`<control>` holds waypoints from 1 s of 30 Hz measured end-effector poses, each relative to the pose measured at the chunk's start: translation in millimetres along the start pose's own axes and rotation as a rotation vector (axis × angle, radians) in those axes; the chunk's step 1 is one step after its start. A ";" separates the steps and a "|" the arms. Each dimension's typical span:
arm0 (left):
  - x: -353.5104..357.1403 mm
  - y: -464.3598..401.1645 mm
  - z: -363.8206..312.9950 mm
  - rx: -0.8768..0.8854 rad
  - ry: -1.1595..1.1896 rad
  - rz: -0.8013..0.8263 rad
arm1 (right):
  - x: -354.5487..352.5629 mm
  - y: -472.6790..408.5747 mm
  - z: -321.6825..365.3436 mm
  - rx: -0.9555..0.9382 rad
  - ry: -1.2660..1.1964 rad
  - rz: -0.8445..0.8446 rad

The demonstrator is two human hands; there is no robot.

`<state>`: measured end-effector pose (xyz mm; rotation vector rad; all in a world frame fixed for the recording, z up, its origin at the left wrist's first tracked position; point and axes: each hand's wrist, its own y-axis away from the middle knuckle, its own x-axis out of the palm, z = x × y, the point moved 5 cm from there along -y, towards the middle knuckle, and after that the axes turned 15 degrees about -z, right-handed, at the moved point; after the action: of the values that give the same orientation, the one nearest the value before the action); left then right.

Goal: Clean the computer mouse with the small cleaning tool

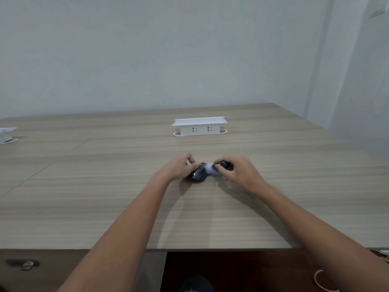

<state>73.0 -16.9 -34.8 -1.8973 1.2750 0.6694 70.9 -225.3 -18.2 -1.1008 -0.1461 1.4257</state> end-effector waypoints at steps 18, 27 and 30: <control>2.6 8.7 -3.8 -0.073 0.016 -0.016 | 0.1 -3.3 -11.4 -0.027 0.031 0.105; -3.1 14.5 -8.0 -0.040 0.066 -0.062 | -26.0 10.3 -34.1 -0.166 0.323 -0.033; -10.4 13.1 -3.0 0.030 0.054 -0.159 | -19.6 20.3 -38.9 -0.249 0.423 0.012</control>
<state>57.0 -16.7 -29.0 -1.9801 1.1462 0.5169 78.3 -266.1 -42.5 -1.5861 -0.0133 1.1753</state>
